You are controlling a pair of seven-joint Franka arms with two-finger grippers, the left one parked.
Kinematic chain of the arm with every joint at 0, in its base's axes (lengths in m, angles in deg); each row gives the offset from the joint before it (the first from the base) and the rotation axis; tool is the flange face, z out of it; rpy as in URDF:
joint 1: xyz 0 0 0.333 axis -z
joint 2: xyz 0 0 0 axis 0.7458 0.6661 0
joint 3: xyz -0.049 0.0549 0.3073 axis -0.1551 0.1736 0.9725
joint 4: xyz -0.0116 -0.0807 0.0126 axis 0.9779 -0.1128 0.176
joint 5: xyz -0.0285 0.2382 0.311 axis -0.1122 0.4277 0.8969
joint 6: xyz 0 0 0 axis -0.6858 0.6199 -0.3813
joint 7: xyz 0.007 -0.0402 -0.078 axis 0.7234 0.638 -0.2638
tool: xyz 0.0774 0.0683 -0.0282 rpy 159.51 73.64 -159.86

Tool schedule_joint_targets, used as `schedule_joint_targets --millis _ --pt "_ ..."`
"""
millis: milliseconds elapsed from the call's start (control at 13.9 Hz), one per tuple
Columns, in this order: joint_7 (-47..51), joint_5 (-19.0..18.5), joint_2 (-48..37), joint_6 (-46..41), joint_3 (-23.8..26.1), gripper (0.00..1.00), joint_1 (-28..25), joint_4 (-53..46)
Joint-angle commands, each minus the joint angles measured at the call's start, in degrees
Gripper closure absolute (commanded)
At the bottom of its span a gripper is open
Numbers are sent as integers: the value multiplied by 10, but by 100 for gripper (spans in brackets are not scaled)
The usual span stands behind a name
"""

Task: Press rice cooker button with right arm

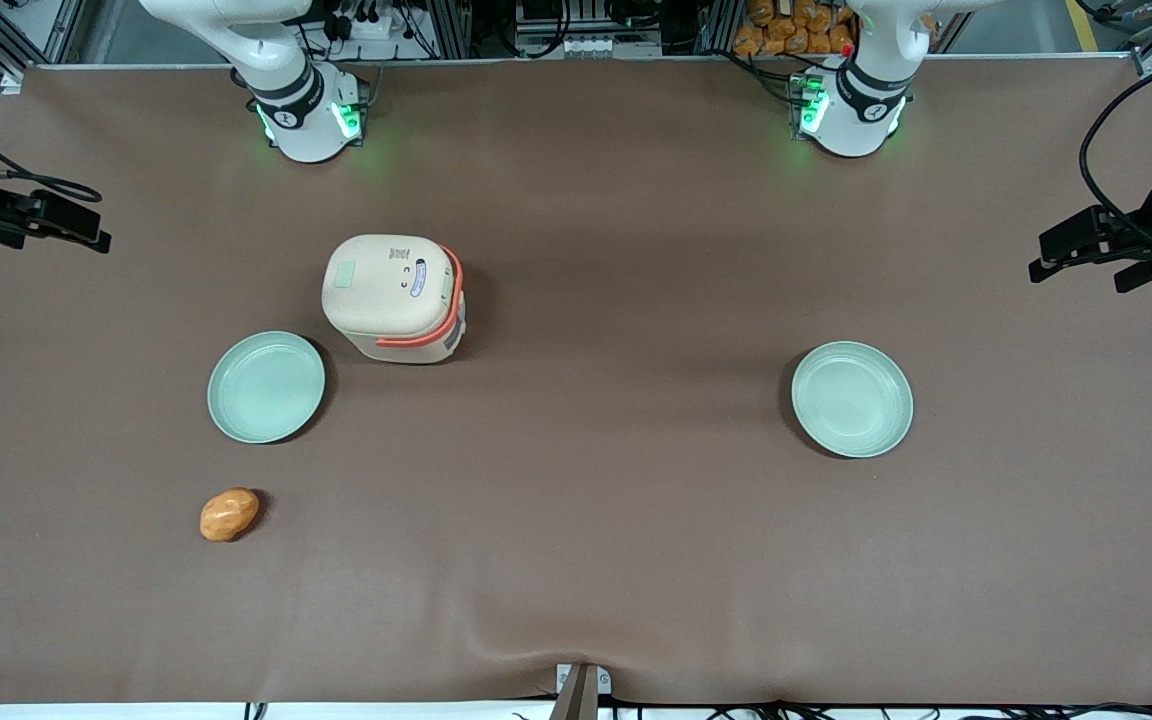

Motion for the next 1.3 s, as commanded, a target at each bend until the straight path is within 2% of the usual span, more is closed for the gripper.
schedule_joint_targets --millis 0,1010,1227 --pt "-2 3 -12 -6 2 0 4 2" --pt "-13 11 -6 -22 3 0 3 -11" --pt "-13 11 -5 -26 6 0 -12 -11"
